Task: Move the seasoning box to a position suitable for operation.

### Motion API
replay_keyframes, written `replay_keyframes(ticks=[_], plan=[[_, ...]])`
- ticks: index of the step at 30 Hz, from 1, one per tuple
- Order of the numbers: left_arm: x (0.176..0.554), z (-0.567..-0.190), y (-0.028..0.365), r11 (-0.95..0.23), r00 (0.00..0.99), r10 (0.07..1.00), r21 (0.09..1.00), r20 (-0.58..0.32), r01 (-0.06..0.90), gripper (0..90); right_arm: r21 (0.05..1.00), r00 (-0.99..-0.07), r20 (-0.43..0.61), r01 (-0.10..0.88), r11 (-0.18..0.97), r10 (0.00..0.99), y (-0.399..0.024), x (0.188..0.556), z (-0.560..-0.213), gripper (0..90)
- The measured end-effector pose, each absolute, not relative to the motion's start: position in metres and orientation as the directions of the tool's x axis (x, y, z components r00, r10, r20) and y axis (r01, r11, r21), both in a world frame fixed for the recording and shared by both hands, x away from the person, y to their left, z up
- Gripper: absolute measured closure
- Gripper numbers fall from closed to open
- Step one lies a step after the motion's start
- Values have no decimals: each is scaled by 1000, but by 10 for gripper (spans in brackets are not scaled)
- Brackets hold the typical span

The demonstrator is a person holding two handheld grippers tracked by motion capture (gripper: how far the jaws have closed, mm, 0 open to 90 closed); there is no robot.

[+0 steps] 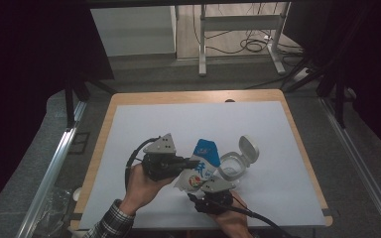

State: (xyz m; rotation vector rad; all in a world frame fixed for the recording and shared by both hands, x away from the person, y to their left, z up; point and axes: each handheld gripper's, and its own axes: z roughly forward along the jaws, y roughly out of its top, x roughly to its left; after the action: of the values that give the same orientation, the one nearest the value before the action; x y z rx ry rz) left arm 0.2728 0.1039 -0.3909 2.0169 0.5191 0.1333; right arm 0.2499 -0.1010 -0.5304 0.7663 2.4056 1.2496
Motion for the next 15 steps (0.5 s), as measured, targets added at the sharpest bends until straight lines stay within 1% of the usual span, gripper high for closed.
replay_keyframes(ticks=[7,9,15], plan=[[272,-390,104,-393,901,411,865,-137,311,900,839,-795,-87,266,475,600,-101,250,-530,428],[272,-390,104,-393,901,411,865,-138,312,900,848,-791,-68,275,453,607,-100,249,-529,441],[273,-391,102,-390,899,411,863,-149,321,900,860,-789,-85,251,445,609,-100,250,-529,465]])
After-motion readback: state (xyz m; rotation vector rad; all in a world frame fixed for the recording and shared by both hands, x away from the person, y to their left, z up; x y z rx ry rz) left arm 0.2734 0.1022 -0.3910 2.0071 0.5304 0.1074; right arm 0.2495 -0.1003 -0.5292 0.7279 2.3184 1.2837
